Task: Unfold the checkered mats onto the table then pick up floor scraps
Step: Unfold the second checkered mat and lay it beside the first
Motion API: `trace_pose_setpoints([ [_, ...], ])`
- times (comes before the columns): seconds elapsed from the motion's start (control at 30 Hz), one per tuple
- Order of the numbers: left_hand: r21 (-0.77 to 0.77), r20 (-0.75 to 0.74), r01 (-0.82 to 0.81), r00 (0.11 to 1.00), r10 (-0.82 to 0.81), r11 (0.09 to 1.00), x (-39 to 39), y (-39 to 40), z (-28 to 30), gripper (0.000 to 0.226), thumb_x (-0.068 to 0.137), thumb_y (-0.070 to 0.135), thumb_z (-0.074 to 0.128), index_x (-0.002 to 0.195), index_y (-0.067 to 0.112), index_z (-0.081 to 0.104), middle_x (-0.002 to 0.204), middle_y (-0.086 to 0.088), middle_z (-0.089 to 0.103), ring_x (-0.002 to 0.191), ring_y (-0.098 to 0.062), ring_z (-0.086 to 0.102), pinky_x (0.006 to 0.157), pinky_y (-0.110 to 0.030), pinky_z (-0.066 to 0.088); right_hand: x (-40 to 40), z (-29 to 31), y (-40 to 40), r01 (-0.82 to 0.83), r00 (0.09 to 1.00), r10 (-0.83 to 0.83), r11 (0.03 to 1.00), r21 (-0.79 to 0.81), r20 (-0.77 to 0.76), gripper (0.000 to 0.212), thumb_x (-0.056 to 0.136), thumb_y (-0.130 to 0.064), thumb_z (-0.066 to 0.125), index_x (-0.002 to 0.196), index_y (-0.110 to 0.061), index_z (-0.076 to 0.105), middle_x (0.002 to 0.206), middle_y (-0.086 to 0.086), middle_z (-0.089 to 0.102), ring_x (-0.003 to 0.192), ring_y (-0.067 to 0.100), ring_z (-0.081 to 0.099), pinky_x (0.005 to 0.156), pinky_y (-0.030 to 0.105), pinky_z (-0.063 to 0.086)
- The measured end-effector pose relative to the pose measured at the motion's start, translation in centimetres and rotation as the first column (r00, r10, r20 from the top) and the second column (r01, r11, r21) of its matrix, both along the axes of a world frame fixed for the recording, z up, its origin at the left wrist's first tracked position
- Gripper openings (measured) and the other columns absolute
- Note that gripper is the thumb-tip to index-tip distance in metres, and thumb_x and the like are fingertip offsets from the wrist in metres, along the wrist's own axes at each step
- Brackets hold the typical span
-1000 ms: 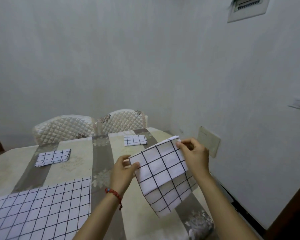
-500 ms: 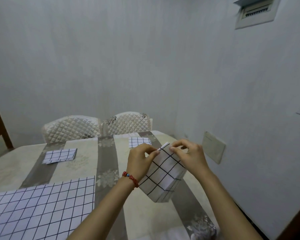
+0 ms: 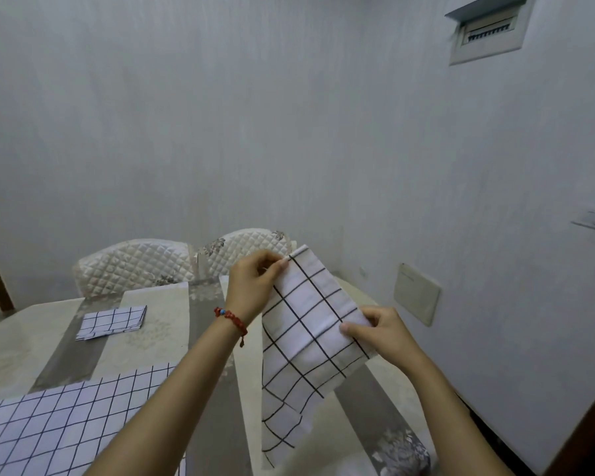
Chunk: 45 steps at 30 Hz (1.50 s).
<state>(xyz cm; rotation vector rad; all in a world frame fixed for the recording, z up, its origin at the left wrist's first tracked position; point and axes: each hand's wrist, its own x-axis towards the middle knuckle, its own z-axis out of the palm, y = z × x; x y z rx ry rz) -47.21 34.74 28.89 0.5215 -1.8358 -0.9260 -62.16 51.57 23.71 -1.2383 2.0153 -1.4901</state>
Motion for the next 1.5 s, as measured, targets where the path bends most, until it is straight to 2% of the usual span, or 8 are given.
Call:
trace_pose_setpoints([
  [0.47,0.244,-0.127,-0.118,0.98,0.153,0.963,1.0,-2.9,-1.8,0.012,0.083,0.007,0.06,0.072,0.01,0.062,0.065,0.006,0.056,0.061,-0.003,0.049,0.05,0.0,0.039,-0.7,1.4,-0.1,0.29,0.94,-0.216,0.913,-0.286,0.264,0.015,0.077,-0.014,0.072,0.066,-0.025,0.069,0.063,-0.018,0.072,0.06,-0.001,0.068,0.05,0.01,0.049],
  [0.63,0.368,-0.12,-0.059,0.987,0.11,0.928,1.8,-2.4,-2.6,0.018,0.084,0.011,0.06,0.067,0.018,0.061,0.066,0.005,0.057,0.064,-0.008,0.051,0.058,-0.02,0.042,-1.1,2.4,-1.0,0.486,0.872,-0.411,0.794,-0.365,0.266,0.023,0.074,-0.019,0.074,0.056,-0.017,0.059,0.06,0.004,0.058,0.06,0.014,0.048,0.059,0.027,0.039],
  [0.73,0.373,-0.072,-0.084,0.99,0.119,0.924,2.2,-1.7,-2.7,0.005,0.083,0.016,0.062,0.087,0.018,0.06,0.088,0.0,0.061,0.085,-0.017,0.057,0.075,-0.032,0.05,-1.2,3.1,-1.4,0.467,0.883,-0.443,0.786,-0.406,0.157,0.029,0.075,-0.019,0.073,0.055,-0.01,0.054,0.056,0.004,0.044,0.057,0.015,0.035,0.053,0.025,0.031],
  [0.83,0.157,0.013,-0.161,0.987,0.161,0.974,2.0,-0.6,-2.4,0.041,0.08,0.019,0.067,0.118,0.014,0.053,0.113,0.005,0.052,0.106,-0.012,0.048,0.091,-0.03,0.041,-0.4,3.8,-1.6,0.344,0.919,-0.39,0.859,-0.379,-0.052,0.025,0.076,-0.018,0.072,0.055,-0.019,0.059,0.053,-0.003,0.051,0.051,0.003,0.043,0.048,0.011,0.033],
  [1.0,-0.221,0.128,0.016,0.992,0.013,0.975,0.1,2.7,-1.1,0.027,0.082,0.024,0.065,0.106,0.014,0.063,0.108,0.005,0.06,0.102,-0.006,0.05,0.089,-0.018,0.036,1.1,4.8,-1.7,0.167,0.9,-0.255,0.95,-0.262,-0.353,0.01,0.08,-0.016,0.069,0.069,-0.015,0.07,0.055,-0.005,0.062,0.054,0.006,0.051,0.049,0.01,0.035],
  [1.1,-0.154,0.171,0.135,0.979,-0.108,0.979,-0.8,3.5,-0.8,0.02,0.083,0.026,0.063,0.098,0.014,0.068,0.094,0.007,0.065,0.085,0.003,0.057,0.077,-0.006,0.043,1.5,5.3,-1.7,0.108,0.847,-0.195,0.974,-0.199,-0.495,0.01,0.082,-0.016,0.066,0.078,-0.01,0.073,0.049,-0.016,0.052,0.05,-0.001,0.05,0.048,0.011,0.033],
  [1.27,-0.092,0.192,0.217,0.962,-0.196,0.972,-1.6,3.3,-0.8,0.012,0.082,0.018,0.065,0.08,0.007,0.071,0.069,0.009,0.063,0.062,0.008,0.058,0.06,-0.003,0.042,1.2,5.7,-1.5,0.046,0.809,-0.115,0.99,-0.132,-0.576,0.018,0.086,-0.021,0.062,0.09,-0.006,0.071,0.069,0.013,0.068,0.059,0.023,0.052,0.055,0.029,0.035],
  [1.5,0.048,0.235,-0.003,0.972,-0.008,0.999,-1.6,0.4,-1.3,0.017,0.081,0.018,0.063,0.066,0.015,0.069,0.064,0.006,0.065,0.064,-0.009,0.057,0.061,-0.014,0.044,-0.4,4.5,-1.1,0.152,0.913,-0.23,0.958,-0.243,-0.336,0.01,0.081,-0.014,0.067,0.074,-0.009,0.072,0.057,-0.007,0.06,0.057,0.008,0.049,0.053,0.009,0.035],
])
